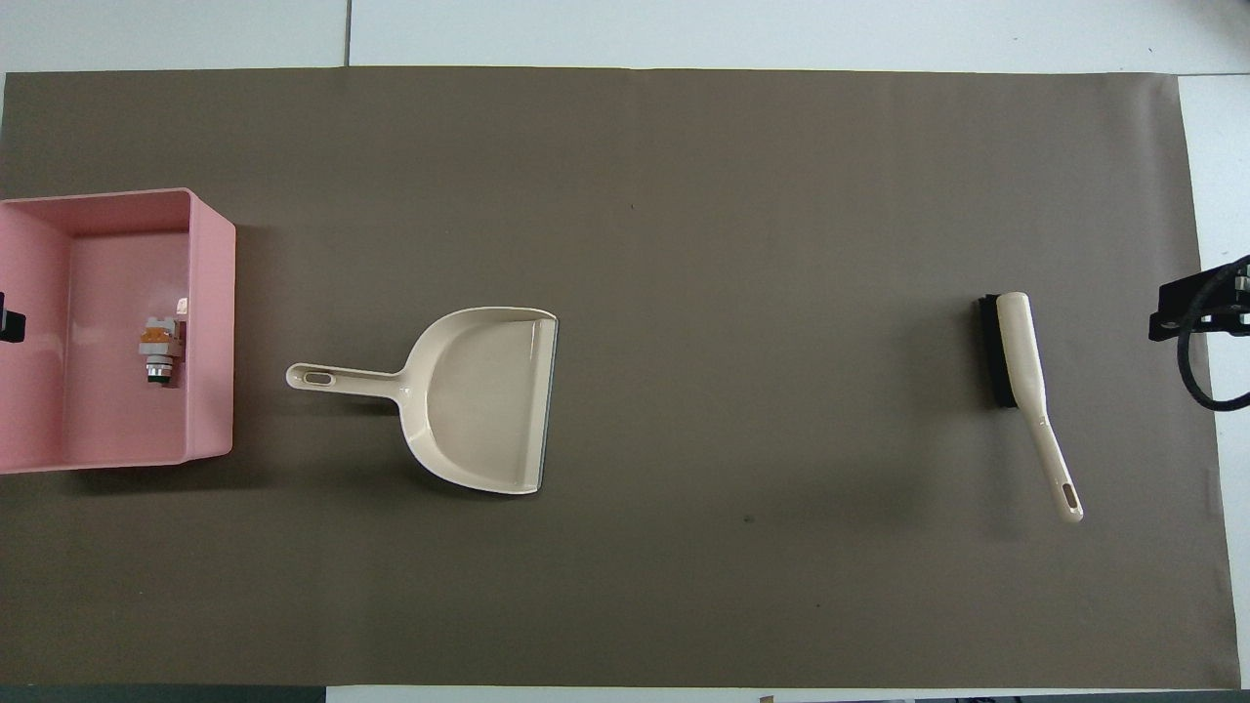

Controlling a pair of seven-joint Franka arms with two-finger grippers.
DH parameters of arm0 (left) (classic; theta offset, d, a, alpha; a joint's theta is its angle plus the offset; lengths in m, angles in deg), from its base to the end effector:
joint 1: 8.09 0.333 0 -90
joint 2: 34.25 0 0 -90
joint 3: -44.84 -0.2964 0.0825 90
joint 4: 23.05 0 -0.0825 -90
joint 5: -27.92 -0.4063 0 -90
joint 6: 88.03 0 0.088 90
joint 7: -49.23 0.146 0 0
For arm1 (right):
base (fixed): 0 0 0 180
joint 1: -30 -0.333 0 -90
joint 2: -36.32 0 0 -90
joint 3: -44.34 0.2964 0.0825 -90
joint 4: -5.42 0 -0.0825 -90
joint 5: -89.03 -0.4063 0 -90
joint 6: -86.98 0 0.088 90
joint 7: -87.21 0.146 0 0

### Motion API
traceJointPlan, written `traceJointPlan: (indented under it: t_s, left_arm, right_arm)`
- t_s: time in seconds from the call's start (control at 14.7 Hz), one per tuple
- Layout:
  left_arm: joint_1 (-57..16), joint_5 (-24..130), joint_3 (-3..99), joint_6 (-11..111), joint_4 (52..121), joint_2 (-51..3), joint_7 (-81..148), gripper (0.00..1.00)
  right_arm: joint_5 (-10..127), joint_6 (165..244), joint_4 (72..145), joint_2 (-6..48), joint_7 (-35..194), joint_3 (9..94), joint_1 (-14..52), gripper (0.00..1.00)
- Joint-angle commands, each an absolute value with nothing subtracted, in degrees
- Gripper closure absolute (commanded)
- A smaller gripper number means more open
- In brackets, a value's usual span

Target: Clean e-waste and dump in bin

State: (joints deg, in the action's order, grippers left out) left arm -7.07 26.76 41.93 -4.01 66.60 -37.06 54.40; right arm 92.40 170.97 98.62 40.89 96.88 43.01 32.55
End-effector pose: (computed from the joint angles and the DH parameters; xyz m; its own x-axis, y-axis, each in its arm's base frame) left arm 0.5482 0.0414 0.5877 0.9985 -0.0198 -0.0506 -0.0205 -0.9997 -0.0132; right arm 0.5369 -0.0459 0.5748 0.9683 -0.2396 -0.0700 -0.2349 -0.9695 0.0697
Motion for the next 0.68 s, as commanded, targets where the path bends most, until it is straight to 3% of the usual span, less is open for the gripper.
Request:
traceJointPlan:
  t_s: [0.0, 0.61]
  left_arm:
    - [-7.65, 26.77, 42.02, -6.29, 65.9, -36.36, 53.71, 0.02]
    - [-7.65, 26.69, 42.02, -6.47, 66.78, -36.89, 54.07, 0.02]
  right_arm:
    - [91.58, 170.3, 98.15, 40.8, 96.18, 42.85, 32.63, 0.0]
    - [91.58, 170.3, 98.15, 40.8, 96.18, 42.85, 32.72, 0.0]
